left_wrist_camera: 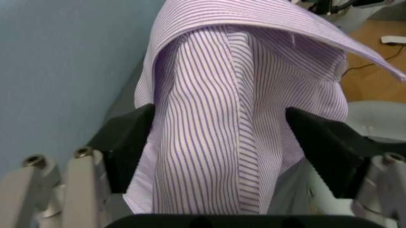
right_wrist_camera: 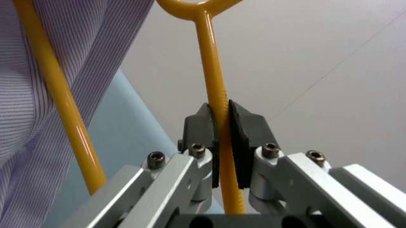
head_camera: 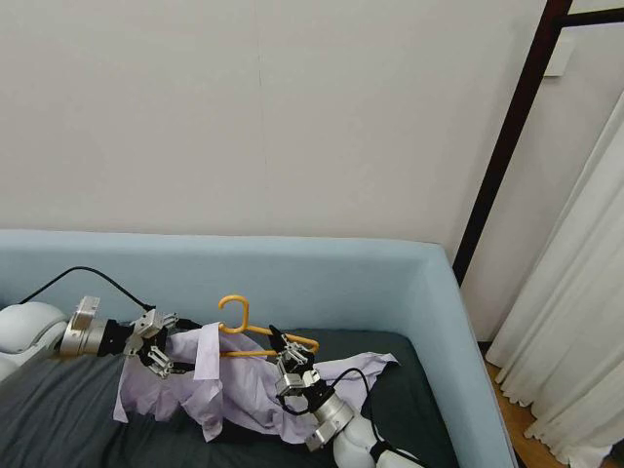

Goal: Pick up the clothes from the sofa and hang them on the clothes hanger.

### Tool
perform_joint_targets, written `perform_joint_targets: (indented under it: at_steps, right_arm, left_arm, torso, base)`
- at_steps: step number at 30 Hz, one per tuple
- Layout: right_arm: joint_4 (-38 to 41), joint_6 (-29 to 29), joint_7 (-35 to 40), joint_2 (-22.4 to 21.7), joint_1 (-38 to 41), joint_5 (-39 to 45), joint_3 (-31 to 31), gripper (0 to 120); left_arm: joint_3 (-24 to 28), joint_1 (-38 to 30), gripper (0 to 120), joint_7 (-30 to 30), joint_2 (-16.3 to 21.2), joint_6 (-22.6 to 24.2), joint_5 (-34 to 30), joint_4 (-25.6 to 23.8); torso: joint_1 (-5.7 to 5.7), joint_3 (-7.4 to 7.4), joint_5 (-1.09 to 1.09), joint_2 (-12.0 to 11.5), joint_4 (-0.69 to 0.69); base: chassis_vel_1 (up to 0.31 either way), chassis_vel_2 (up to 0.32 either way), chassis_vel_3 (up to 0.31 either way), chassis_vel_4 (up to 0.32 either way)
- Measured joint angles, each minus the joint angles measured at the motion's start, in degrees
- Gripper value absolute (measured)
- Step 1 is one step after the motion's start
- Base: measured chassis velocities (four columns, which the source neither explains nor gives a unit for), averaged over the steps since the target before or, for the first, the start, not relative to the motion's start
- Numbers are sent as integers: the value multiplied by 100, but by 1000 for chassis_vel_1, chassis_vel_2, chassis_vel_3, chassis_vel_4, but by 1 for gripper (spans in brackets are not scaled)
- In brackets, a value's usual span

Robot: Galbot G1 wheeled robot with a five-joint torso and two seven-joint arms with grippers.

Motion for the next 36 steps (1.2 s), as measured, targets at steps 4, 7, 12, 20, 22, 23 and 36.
perform_joint_targets:
  at_steps: [4, 7, 12, 20, 22, 23, 36]
  right_arm:
    - [4, -19, 2, 20, 3, -3, -13, 5]
    - [12, -29, 5, 27, 6, -6, -16, 5]
    - [29, -35, 13, 29, 7, -9, -9, 5]
    - [92, -35, 27, -12, -5, -11, -3, 5]
    - [93, -35, 32, -19, 0, -9, -1, 5]
    - [93, -35, 37, -24, 8, 0, -1, 5]
    - [193, -116, 26, -92, 84, 638, -161, 16]
  left_arm:
    - [4, -91, 67, 171, -62, 122, 115, 83]
    - [44, -179, 57, 250, -113, 219, 222, 139]
    - [206, -463, 39, 389, -294, 332, 444, 338]
    - [422, -749, 7, 496, -506, 355, 495, 567]
    - [438, -772, 4, 515, -530, 355, 505, 589]
    - [449, -787, 1, 524, -552, 356, 510, 608]
    - [455, -854, 1, 696, -711, 364, 574, 858]
  torso:
    - [0, 0, 0, 0, 0]
    - [0, 0, 0, 0, 0]
    - [0, 0, 0, 0, -2]
    - [0, 0, 0, 0, -1]
    - [0, 0, 0, 0, -1]
    - [0, 0, 0, 0, -1]
    - [0, 0, 1, 0, -1]
  base:
    - [0, 0, 0, 0]
    - [0, 0, 0, 0]
    - [0, 0, 0, 0]
    - [0, 0, 0, 0]
    - [0, 0, 0, 0]
    - [0, 0, 0, 0]
    - [0, 0, 0, 0]
